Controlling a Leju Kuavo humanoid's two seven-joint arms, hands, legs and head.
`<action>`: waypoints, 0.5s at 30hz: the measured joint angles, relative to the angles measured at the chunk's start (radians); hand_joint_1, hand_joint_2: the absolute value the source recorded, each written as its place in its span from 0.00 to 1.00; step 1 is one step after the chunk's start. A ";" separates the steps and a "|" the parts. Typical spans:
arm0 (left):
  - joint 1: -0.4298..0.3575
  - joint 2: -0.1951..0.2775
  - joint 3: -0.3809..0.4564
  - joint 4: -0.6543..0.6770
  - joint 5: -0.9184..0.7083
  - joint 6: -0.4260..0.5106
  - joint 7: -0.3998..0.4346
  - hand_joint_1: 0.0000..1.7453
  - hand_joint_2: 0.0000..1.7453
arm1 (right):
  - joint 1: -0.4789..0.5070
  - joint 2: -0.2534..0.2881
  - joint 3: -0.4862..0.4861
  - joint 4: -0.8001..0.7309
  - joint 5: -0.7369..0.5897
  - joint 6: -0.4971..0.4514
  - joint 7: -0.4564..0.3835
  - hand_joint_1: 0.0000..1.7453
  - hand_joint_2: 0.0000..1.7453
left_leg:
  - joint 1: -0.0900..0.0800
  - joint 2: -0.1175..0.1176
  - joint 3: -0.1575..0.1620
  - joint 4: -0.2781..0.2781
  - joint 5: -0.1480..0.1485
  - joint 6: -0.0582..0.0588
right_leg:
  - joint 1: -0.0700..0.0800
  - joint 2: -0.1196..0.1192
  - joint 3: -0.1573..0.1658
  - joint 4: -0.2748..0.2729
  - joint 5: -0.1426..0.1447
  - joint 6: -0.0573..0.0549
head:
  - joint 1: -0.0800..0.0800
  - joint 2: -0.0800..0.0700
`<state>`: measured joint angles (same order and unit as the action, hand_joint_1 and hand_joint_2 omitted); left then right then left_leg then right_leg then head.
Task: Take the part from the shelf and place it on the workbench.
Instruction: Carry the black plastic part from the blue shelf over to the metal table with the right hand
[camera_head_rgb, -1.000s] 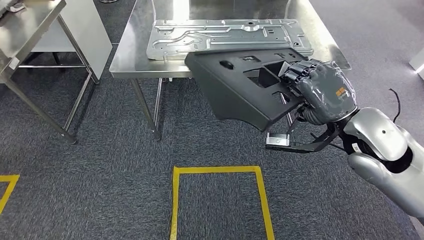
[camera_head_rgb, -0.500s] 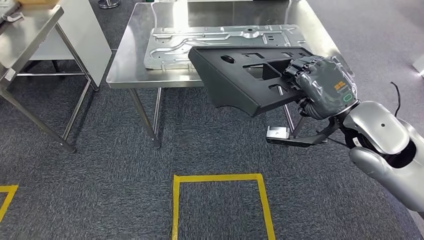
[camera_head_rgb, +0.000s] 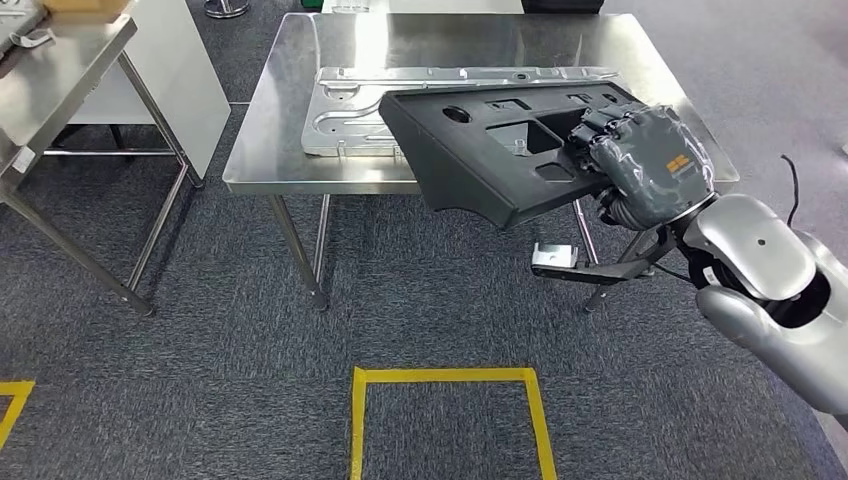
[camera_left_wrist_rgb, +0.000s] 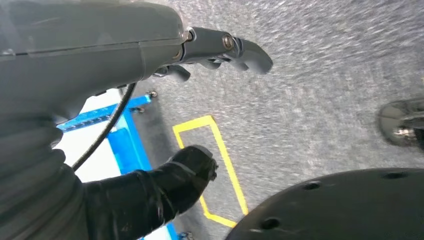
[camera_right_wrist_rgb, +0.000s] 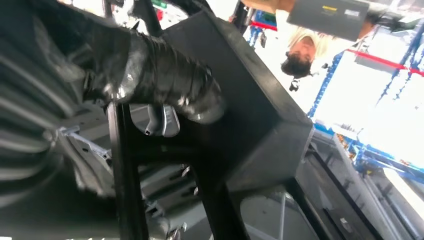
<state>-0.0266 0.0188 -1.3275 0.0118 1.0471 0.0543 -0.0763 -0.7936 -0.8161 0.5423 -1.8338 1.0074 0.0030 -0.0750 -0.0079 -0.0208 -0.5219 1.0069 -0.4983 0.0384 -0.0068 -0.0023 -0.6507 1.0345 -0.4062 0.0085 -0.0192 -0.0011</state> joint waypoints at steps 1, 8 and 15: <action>-0.002 0.001 0.000 0.000 0.002 -0.001 0.000 0.00 1.00 | -0.004 0.004 0.004 0.001 0.009 0.002 0.007 1.00 1.00 | -0.001 0.000 0.003 0.001 0.000 -0.007 | 0.003 0.000 0.002 -0.004 -0.006 -0.006 | 0.000 0.000; -0.005 0.025 0.000 0.000 0.013 -0.025 -0.007 0.00 1.00 | -0.038 0.081 0.049 0.019 0.081 0.032 0.058 1.00 1.00 | 0.010 0.010 -0.166 0.261 -0.061 -0.043 | -0.009 0.000 0.077 -0.028 -0.039 -0.037 | -0.004 0.000; 0.004 0.071 0.000 0.000 0.031 -0.070 -0.009 0.00 1.00 | -0.066 0.187 0.129 0.071 0.145 0.019 0.103 1.00 1.00 | 0.010 0.017 -0.137 0.007 0.117 -0.030 | -0.006 0.002 0.158 -0.027 -0.111 -0.015 | -0.004 0.000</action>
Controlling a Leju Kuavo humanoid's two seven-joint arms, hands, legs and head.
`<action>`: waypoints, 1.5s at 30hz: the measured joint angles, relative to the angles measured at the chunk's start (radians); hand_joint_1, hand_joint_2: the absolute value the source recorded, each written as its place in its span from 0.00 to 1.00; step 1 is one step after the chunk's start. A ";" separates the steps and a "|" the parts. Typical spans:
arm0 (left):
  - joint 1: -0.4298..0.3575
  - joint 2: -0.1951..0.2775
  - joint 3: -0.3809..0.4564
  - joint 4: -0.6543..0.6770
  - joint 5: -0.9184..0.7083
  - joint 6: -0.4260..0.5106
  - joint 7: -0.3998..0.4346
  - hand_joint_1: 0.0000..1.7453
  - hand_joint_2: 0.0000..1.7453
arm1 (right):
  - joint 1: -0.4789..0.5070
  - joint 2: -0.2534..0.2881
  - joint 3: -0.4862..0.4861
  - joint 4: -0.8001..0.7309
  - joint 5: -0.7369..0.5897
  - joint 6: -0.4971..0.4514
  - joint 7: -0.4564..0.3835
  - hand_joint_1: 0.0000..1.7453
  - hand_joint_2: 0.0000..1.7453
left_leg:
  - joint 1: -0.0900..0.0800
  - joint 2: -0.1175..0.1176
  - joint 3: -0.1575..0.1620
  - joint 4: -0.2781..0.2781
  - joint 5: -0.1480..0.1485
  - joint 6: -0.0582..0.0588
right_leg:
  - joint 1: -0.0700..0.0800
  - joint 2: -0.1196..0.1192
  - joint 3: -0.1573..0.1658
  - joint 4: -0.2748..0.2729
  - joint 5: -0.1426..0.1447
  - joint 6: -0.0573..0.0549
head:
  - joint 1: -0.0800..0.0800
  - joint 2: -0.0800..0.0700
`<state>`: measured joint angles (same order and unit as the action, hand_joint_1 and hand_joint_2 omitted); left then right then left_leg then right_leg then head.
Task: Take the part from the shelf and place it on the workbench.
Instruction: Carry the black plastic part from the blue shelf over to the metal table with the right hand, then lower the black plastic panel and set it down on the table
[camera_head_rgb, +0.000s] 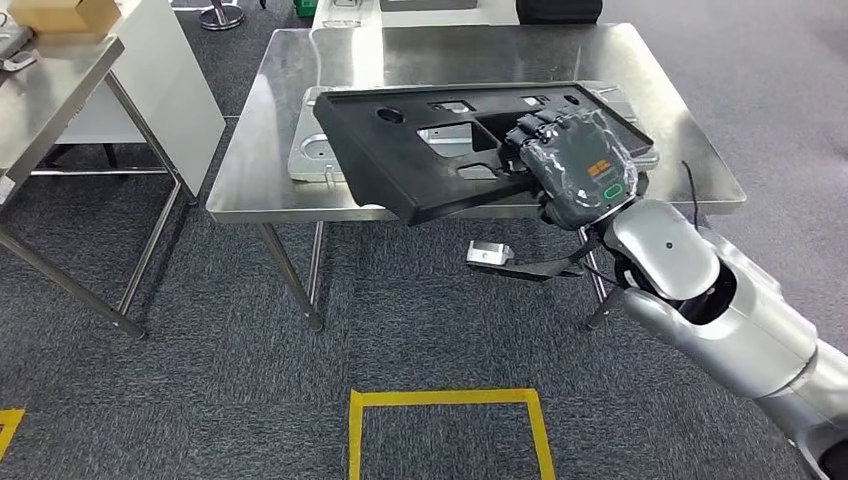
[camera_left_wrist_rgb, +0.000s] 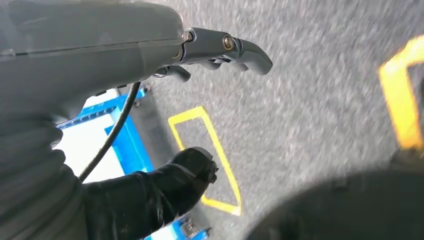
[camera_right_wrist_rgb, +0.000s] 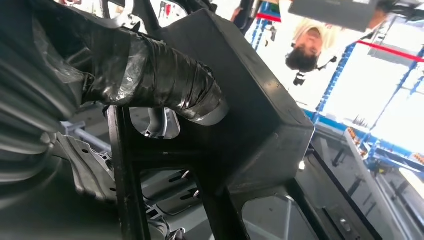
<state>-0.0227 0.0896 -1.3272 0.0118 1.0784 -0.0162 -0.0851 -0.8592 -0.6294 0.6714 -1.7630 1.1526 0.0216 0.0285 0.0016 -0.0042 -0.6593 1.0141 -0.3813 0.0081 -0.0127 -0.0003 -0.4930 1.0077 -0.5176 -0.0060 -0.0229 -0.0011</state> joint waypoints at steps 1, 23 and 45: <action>0.000 0.004 0.000 0.000 0.000 -0.001 0.000 0.00 1.00 | -0.002 0.005 0.006 0.004 -0.001 -0.003 0.002 1.00 1.00 | -0.002 -0.001 0.005 -0.007 0.003 0.007 | 0.002 0.000 0.006 0.003 -0.002 0.007 | 0.000 0.000; -0.004 0.003 -0.020 0.000 -0.020 0.024 -0.017 0.00 1.00 | 0.091 -0.169 -0.107 0.016 -0.070 -0.084 -0.030 1.00 1.00 | -0.001 -0.003 0.002 0.254 -0.183 -0.010 | 0.000 0.007 -0.100 0.002 0.086 -0.028 | -0.001 0.000; 0.002 0.002 -0.024 0.001 -0.020 0.024 -0.017 0.00 1.00 | 0.113 -0.179 -0.120 0.017 -0.065 -0.085 -0.031 1.00 1.00 | -0.004 -0.015 0.172 -0.032 -0.120 0.026 | -0.019 -0.007 -0.138 0.037 0.081 0.041 | 0.002 0.000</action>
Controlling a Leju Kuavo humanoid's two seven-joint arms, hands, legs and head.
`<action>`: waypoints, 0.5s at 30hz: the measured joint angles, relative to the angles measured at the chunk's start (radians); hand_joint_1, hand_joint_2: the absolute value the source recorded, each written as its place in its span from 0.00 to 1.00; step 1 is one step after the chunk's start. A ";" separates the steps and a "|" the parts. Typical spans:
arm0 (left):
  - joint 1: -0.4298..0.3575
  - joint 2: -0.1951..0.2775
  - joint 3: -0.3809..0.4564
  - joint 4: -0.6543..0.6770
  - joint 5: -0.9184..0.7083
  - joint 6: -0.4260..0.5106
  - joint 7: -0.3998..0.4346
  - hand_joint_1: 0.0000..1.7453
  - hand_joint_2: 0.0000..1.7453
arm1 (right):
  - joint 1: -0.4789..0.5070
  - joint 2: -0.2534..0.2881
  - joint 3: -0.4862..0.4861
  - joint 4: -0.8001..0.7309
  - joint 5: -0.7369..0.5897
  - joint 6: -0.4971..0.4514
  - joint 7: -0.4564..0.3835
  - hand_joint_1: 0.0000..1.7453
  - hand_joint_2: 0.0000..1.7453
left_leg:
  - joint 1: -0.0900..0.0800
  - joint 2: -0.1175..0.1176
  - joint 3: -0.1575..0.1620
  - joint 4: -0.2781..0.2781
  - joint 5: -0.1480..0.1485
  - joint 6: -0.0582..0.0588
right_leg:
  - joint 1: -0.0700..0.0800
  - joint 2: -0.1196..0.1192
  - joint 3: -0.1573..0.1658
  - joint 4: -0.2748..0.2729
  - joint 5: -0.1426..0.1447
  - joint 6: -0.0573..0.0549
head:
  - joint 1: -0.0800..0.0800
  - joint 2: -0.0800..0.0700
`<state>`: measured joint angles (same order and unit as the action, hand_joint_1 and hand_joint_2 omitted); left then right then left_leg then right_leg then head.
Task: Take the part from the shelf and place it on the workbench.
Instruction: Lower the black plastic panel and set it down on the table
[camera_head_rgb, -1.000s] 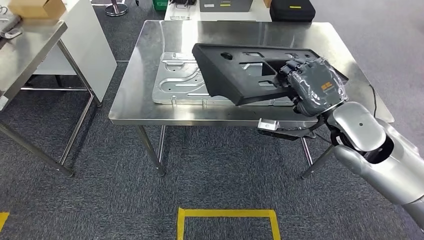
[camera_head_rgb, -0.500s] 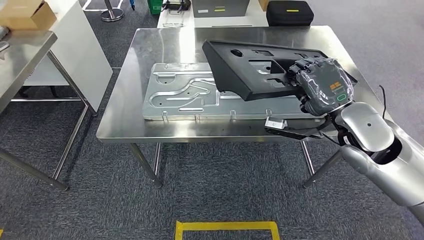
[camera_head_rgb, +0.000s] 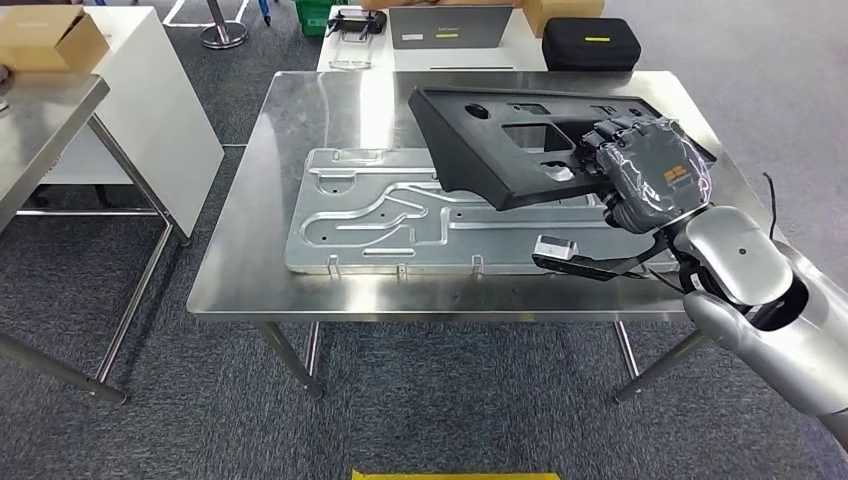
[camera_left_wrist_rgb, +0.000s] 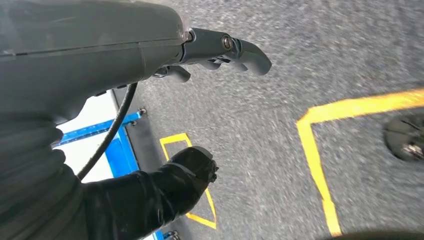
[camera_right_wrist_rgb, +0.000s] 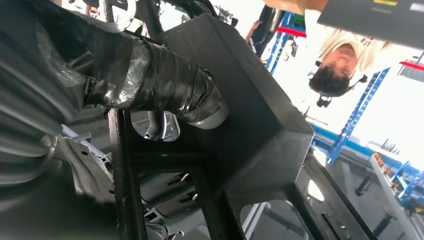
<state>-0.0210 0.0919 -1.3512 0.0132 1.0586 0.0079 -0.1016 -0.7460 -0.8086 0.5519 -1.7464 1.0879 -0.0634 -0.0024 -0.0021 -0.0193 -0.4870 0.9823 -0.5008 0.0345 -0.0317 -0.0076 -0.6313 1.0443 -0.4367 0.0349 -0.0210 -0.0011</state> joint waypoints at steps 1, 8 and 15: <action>-0.001 0.000 0.000 0.000 0.000 0.000 0.000 0.00 1.00 | 0.000 -0.001 0.000 0.000 0.000 0.000 0.000 1.00 1.00 | -0.001 0.000 0.004 0.004 -0.008 -0.008 | 0.002 -0.002 0.003 -0.013 0.015 -0.008 | 0.000 0.000; -0.006 0.000 0.000 0.000 0.000 0.000 -0.001 0.00 1.00 | 0.000 -0.004 -0.002 -0.001 0.002 -0.001 0.001 1.00 1.00 | 0.005 0.013 -0.125 0.243 -0.077 -0.040 | 0.008 0.004 0.045 -0.012 -0.019 -0.060 | 0.000 0.000; 0.003 0.007 0.000 0.002 0.000 0.000 0.000 0.00 1.00 | 0.001 -0.004 -0.001 0.000 0.002 -0.001 0.000 1.00 1.00 | -0.021 0.008 -0.156 0.069 0.072 0.024 | 0.031 0.008 0.114 -0.019 -0.076 -0.064 | 0.003 0.000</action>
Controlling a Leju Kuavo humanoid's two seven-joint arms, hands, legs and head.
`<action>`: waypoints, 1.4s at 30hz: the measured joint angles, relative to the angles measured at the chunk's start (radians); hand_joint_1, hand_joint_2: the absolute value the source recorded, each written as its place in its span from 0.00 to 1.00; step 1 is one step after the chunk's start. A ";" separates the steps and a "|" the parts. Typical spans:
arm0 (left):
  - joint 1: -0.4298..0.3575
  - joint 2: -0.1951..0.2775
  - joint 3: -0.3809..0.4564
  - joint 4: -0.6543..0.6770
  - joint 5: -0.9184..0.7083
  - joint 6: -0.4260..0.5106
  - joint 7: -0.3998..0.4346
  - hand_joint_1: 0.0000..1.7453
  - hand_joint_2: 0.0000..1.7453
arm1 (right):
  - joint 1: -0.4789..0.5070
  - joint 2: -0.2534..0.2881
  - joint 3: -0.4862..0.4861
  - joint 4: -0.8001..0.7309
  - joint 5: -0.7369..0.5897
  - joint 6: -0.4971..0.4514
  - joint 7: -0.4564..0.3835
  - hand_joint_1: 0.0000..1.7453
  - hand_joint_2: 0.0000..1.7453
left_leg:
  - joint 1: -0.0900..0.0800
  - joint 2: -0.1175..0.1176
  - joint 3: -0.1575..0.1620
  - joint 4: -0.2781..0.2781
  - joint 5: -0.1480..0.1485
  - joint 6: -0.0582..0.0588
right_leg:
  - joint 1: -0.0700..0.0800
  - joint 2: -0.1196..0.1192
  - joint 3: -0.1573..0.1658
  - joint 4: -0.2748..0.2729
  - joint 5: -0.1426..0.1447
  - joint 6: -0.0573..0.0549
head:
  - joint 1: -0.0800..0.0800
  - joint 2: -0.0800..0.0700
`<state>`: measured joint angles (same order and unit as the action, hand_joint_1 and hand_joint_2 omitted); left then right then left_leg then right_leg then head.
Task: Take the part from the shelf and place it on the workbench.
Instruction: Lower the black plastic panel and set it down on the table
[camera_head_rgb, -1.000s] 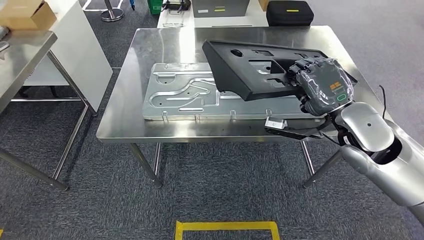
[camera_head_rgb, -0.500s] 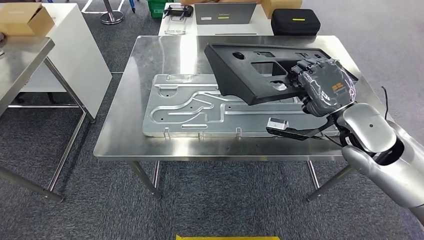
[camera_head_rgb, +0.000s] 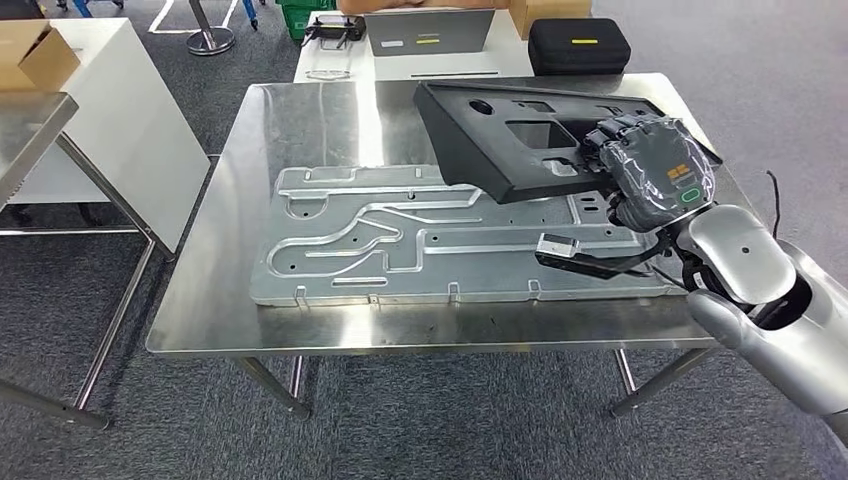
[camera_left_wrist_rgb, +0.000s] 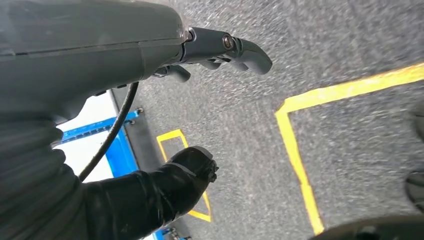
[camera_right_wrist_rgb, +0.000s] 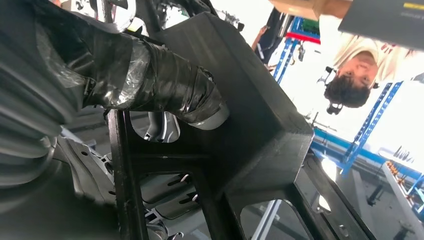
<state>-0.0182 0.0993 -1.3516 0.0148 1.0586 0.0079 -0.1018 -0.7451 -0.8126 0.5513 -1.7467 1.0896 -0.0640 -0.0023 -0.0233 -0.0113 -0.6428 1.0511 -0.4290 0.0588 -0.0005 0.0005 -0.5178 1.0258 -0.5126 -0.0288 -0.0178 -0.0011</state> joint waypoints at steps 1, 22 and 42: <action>0.000 0.003 0.000 0.001 0.000 0.000 0.000 0.00 1.00 | 0.001 0.000 0.001 0.000 0.000 0.000 0.000 1.00 1.00 | -0.007 -0.003 0.009 -0.031 0.020 0.011 | -0.003 0.001 0.007 -0.005 -0.002 0.004 | 0.001 0.000; -0.011 -0.036 -0.001 -0.003 0.016 -0.013 0.031 0.00 1.00 | 0.197 0.254 -0.020 0.462 0.214 0.124 0.097 1.00 1.00 | 0.022 -0.002 0.048 0.061 -0.099 -0.056 | -0.034 0.002 -0.099 0.023 0.064 0.020 | 0.004 0.000; -0.014 -0.044 -0.009 -0.003 0.035 -0.012 0.040 0.00 1.00 | 0.129 0.353 -0.012 0.607 0.185 0.183 0.099 0.00 0.00 | 0.015 0.003 0.026 -0.033 0.011 -0.036 | -0.014 0.003 -0.033 -0.004 0.028 0.016 | 0.005 0.000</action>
<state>-0.0324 0.0550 -1.3607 0.0114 1.0940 -0.0039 -0.0614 -0.6159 -0.4592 0.5395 -1.1400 1.2749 0.1194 0.0971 -0.0085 -0.0088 -0.6170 1.0179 -0.4178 0.0232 -0.0141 0.0030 -0.5507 1.0217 -0.4848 -0.0125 -0.0127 -0.0011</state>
